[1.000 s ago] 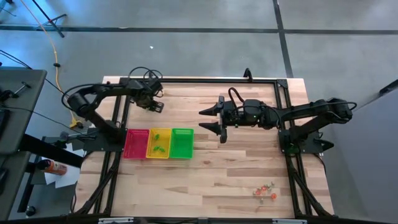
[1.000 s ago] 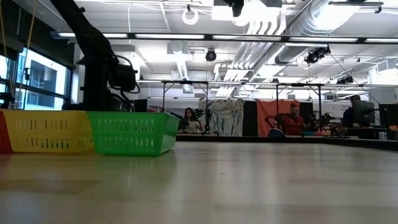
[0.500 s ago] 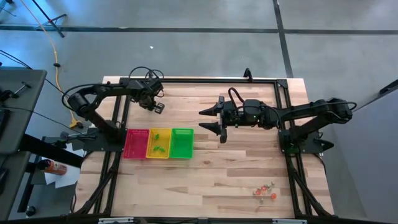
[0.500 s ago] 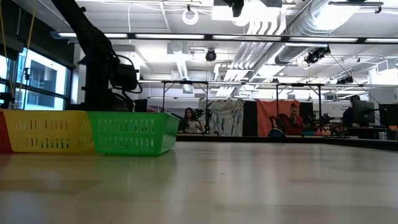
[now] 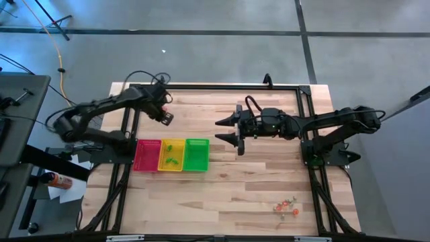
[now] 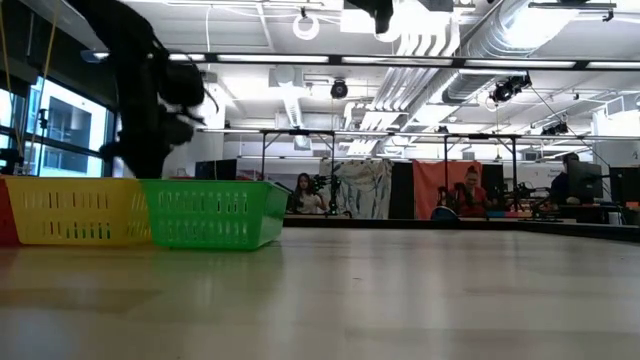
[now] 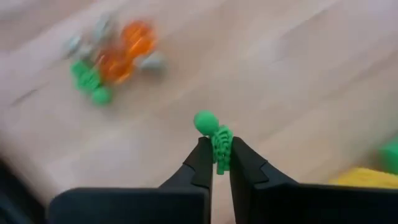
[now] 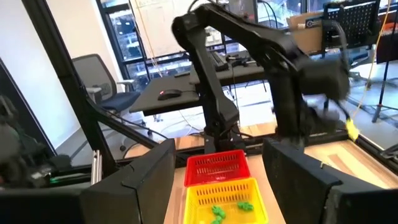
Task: Sort Halloween decoration
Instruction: Put the green skeleton toy into the yellow bin
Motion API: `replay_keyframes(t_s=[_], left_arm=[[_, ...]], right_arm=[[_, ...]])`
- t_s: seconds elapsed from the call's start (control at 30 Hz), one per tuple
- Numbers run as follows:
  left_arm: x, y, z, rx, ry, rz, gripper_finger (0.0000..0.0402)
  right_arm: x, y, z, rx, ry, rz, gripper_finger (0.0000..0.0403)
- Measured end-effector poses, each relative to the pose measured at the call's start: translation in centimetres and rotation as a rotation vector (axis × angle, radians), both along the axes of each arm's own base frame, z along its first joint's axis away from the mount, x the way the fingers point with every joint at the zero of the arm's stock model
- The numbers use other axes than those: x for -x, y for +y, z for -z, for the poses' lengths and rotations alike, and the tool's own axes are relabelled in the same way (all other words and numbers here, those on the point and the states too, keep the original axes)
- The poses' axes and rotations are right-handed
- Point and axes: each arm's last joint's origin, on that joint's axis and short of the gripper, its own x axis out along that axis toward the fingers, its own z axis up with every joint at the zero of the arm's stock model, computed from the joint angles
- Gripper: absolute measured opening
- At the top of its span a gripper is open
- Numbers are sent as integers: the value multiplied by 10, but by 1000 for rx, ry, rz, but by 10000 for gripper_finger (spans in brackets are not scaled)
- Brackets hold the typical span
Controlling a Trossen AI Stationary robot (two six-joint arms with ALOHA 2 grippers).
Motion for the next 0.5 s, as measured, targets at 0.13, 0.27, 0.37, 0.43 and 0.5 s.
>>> replay_keyframes(t_s=[0.13, 0.27, 0.37, 0.43, 0.5], left_arm=[[-3, -15, -35, -133, -271, 71, 5], [-9, -37, -74, -288, -585, 221, 4], [-12, -56, -100, -396, -796, 335, 6], [-13, -69, -115, -450, -916, 403, 11], [-14, -81, -127, -485, -1019, 462, 14]], right_arm=[[0, 0, 1, 0, 5, 0, 236], [0, 0, 1, 0, 5, 0, 236], [0, 0, 1, 0, 5, 0, 236], [0, 0, 1, 0, 5, 0, 236], [0, 0, 1, 0, 5, 0, 236]])
